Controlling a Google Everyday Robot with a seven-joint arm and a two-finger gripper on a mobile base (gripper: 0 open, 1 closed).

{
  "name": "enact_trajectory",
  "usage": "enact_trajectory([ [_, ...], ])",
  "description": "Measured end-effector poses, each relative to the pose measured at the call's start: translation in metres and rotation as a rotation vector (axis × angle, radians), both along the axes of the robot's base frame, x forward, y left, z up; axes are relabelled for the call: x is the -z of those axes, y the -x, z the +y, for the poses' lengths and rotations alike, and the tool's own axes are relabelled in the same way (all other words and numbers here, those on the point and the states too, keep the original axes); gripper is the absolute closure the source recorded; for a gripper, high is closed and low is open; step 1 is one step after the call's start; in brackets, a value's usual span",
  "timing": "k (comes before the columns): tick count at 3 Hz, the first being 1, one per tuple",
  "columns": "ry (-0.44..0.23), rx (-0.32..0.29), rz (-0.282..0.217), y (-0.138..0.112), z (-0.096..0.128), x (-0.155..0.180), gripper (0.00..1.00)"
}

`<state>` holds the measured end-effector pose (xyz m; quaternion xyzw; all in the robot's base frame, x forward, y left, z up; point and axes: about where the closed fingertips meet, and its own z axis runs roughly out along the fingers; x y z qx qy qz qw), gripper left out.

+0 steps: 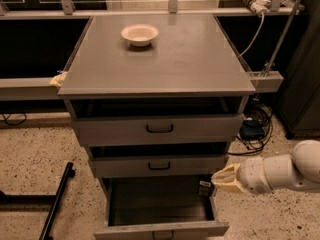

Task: Place rxbar chocolate into bottom drawer

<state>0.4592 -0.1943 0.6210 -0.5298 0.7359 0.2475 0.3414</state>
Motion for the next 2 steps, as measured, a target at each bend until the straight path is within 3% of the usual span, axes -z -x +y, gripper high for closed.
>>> enact_trajectory([
  [1, 0.05, -0.015, -0.046, -0.001, -0.006, 0.027, 1.0],
  [2, 0.081, -0.033, -0.15, -0.017, -0.009, 0.074, 1.0],
])
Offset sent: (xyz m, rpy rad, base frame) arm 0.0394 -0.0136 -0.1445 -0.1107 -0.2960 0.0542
